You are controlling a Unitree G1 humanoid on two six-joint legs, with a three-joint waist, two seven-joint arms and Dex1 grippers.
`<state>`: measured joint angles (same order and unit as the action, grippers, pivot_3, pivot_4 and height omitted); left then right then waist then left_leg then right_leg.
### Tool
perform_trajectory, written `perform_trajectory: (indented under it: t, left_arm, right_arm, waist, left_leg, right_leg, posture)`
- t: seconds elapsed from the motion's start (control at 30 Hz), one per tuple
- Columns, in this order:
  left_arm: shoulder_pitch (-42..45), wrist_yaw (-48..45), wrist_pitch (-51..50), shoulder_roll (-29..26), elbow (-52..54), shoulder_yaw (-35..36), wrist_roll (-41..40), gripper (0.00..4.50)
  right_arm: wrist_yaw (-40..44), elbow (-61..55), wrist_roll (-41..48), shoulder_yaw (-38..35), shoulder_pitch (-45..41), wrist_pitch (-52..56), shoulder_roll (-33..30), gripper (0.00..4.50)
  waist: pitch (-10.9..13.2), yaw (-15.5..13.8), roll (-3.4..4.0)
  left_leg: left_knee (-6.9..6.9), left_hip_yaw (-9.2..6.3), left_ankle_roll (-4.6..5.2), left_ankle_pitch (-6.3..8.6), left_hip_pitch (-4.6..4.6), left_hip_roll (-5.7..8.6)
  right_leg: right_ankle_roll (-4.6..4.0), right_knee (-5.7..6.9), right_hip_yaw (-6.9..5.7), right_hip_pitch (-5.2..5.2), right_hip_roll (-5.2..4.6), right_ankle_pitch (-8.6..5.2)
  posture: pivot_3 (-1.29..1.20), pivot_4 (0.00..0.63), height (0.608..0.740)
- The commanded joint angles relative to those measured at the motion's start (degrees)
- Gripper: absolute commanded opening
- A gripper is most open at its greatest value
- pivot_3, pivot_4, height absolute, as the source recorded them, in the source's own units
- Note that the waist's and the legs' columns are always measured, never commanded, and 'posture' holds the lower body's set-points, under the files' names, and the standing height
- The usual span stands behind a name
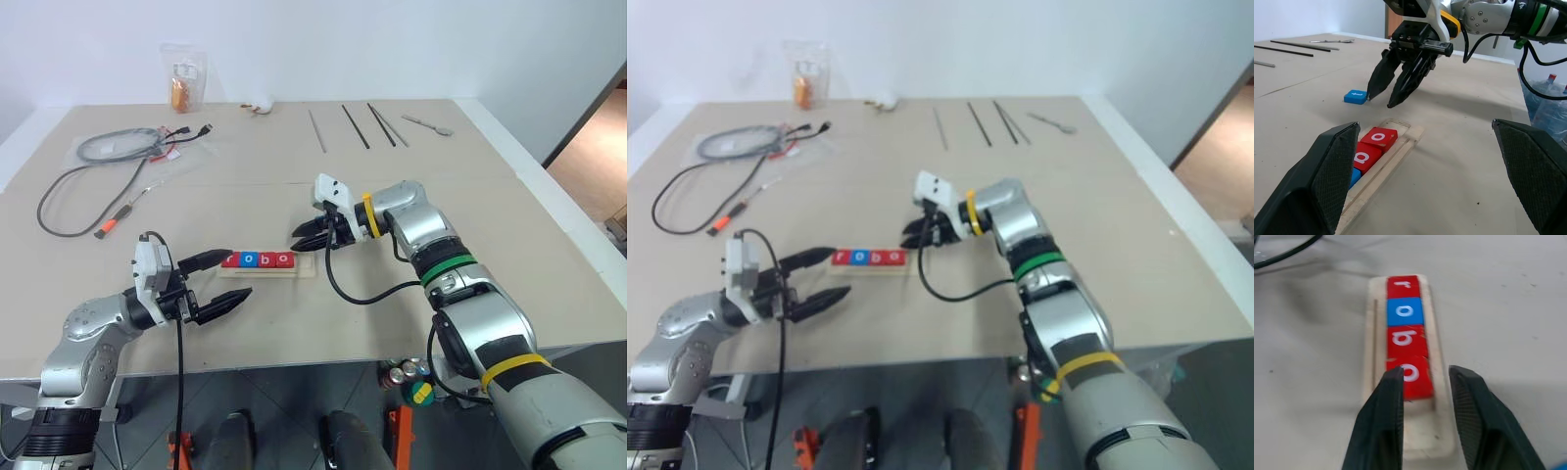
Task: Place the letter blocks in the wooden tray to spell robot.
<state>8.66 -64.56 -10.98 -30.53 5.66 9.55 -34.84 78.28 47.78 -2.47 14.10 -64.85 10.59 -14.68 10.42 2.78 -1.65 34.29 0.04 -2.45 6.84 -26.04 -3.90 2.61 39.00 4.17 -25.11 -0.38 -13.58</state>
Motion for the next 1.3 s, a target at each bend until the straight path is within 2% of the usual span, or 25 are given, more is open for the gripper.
perform_trajectory:
  t: [0.03,0.1,0.2,0.27,0.3,0.6,1.03,1.13,1.3]
  left_arm:
    - [0.5,-0.2,1.0,-0.4,0.9,0.6,-0.4,4.50]
    - [0.4,-0.1,1.0,-0.4,1.1,0.7,-0.4,4.50]
    - [0.2,-0.1,1.0,-0.5,1.1,0.8,-0.4,4.50]
    - [0.1,0.0,1.0,-0.5,1.2,0.8,-0.4,4.50]
    - [0.1,0.0,1.0,-0.5,1.2,0.8,-0.4,4.50]
    - [0.3,-0.1,1.1,-0.5,0.9,0.8,-0.4,4.50]
    - [0.4,-0.3,1.5,-0.5,0.7,0.9,-0.2,4.50]
    - [0.4,-0.4,1.5,-0.6,0.6,0.9,-0.2,4.50]
    - [0.5,-0.6,1.6,-0.7,0.4,0.7,-0.3,4.50]
  right_arm:
    - [1.2,-4.8,1.2,0.8,0.8,1.8,0.5,1.63]
    - [1.7,-6.5,1.5,1.3,1.8,2.2,0.5,1.63]
    - [1.9,-8.0,2.4,1.2,2.4,3.3,0.7,0.86]
    - [1.9,-9.0,2.6,1.4,2.8,3.8,0.7,0.13]
    - [1.7,-9.1,2.6,1.5,2.9,3.9,0.7,0.06]
    - [0.0,-8.1,0.9,3.9,3.5,2.5,0.5,0.06]
    - [-4.6,-0.3,-1.6,5.1,0.9,-1.9,1.8,0.06]
    - [-3.8,-0.3,-0.9,4.6,0.1,-1.8,1.5,0.06]
    - [3.8,-4.4,4.0,1.2,-2.3,1.9,-2.7,0.06]
  waist:
    - [0.0,0.0,0.00]
    - [0.0,0.0,0.00]
    - [0.0,0.0,0.00]
    - [0.0,0.0,0.00]
    - [0.0,0.0,0.00]
    - [0.0,0.0,0.00]
    - [0.0,0.0,-0.01]
    - [0.0,0.0,-0.01]
    - [0.0,0.0,0.00]
  left_leg:
    - [0.00,0.00,0.00,0.00,0.00,0.00]
    - [0.00,0.00,0.00,0.00,0.00,0.00]
    - [0.00,0.00,0.00,0.00,0.00,0.00]
    - [0.00,0.00,0.00,0.00,0.00,0.00]
    - [0.00,0.00,0.00,0.00,0.00,0.00]
    - [0.00,0.00,0.00,0.00,0.00,0.00]
    - [0.00,0.00,0.00,0.00,0.02,0.00]
    - [0.00,0.00,0.00,0.00,0.01,0.00]
    - [0.00,0.00,0.00,0.00,0.00,0.00]
  right_leg:
    - [0.00,0.00,0.00,0.00,0.00,0.00]
    - [0.00,0.00,-0.01,0.00,0.00,0.00]
    - [0.00,0.00,0.00,-0.01,0.00,0.00]
    - [0.00,0.00,0.00,0.00,0.00,0.00]
    - [0.00,0.00,0.00,0.00,0.00,0.00]
    - [0.00,0.00,-0.01,-0.01,0.00,0.00]
    - [-0.02,0.00,-0.01,0.00,0.00,0.01]
    - [-0.01,0.00,-0.01,0.00,0.00,0.01]
    - [-0.01,0.00,-0.01,-0.01,0.00,0.00]
  posture:
    - [0.00,0.150,0.740]
    - [0.00,0.150,0.740]
    - [0.00,0.150,0.740]
    - [0.00,0.150,0.740]
    - [0.00,0.150,0.740]
    - [0.00,0.150,0.740]
    - [0.00,0.150,0.740]
    - [0.00,0.150,0.740]
    - [0.00,0.150,0.740]
